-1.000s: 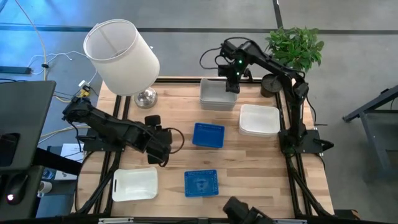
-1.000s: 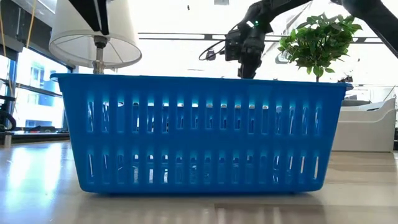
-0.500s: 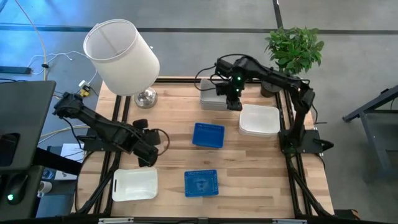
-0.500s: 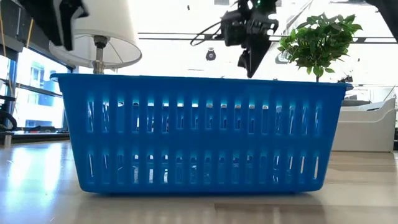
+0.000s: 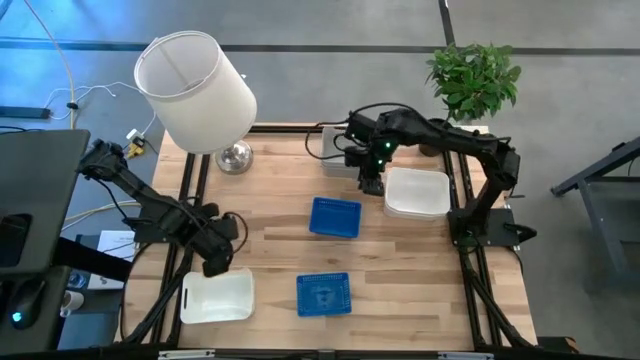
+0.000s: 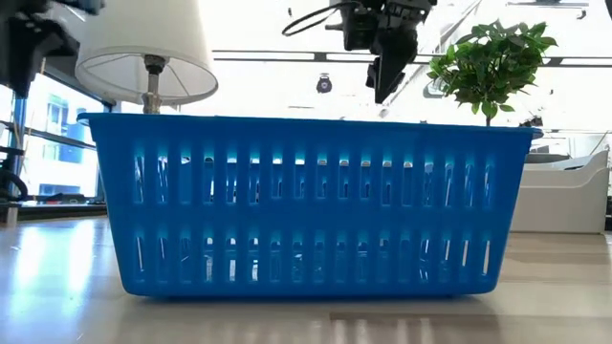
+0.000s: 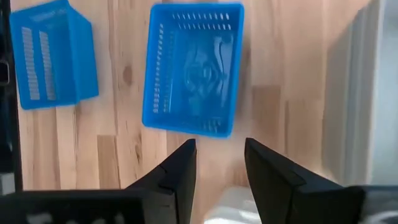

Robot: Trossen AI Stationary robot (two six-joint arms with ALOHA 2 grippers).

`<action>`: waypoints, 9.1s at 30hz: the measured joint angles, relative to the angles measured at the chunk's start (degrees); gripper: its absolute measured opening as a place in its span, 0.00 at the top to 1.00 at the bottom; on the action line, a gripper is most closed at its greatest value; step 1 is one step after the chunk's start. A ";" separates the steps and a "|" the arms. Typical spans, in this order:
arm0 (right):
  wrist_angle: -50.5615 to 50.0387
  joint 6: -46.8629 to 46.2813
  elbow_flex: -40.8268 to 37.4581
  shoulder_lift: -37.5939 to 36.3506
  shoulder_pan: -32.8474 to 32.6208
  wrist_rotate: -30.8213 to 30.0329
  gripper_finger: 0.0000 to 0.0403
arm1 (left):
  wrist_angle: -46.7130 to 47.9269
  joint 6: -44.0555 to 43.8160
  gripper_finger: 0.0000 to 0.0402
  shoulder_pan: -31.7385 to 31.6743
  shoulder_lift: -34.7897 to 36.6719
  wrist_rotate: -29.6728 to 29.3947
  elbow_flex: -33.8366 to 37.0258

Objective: Stack baskets by color
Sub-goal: Stack the bottom white bin on top of the top white bins

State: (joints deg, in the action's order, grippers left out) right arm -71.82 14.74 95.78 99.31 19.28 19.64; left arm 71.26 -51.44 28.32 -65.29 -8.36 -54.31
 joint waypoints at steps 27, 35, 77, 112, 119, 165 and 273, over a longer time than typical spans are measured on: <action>7.84 -22.06 -6.86 -0.04 -17.74 -10.60 0.69 | -18.52 -18.38 0.57 21.09 -0.15 8.63 16.01; 7.88 -25.64 -6.86 -0.02 -20.78 -12.85 0.69 | -18.68 -21.41 0.57 21.51 -0.36 7.32 20.12; 22.40 -30.80 -6.86 0.05 -27.49 -22.79 0.57 | -32.73 -21.57 1.00 16.03 -0.40 -6.59 22.89; 47.81 -31.39 -6.86 0.07 -28.64 -43.39 0.46 | -11.91 -8.10 1.00 2.77 -1.10 -27.04 11.52; 49.98 -29.02 -6.86 0.07 -27.26 -44.63 0.46 | -9.58 -2.35 1.00 -1.65 -1.10 -27.00 10.39; 51.47 -35.14 -6.81 9.49 -22.97 -42.92 0.46 | 8.29 5.62 1.00 -10.89 -18.30 -42.64 -10.09; -16.88 -90.28 -32.99 -45.33 -30.65 -73.08 1.00 | 5.43 18.96 0.64 -13.03 -15.35 -30.78 -18.42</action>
State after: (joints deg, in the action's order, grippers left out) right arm -88.71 -75.54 62.79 53.97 -11.38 -53.44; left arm 76.69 -32.48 15.29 -80.64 -39.13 -72.73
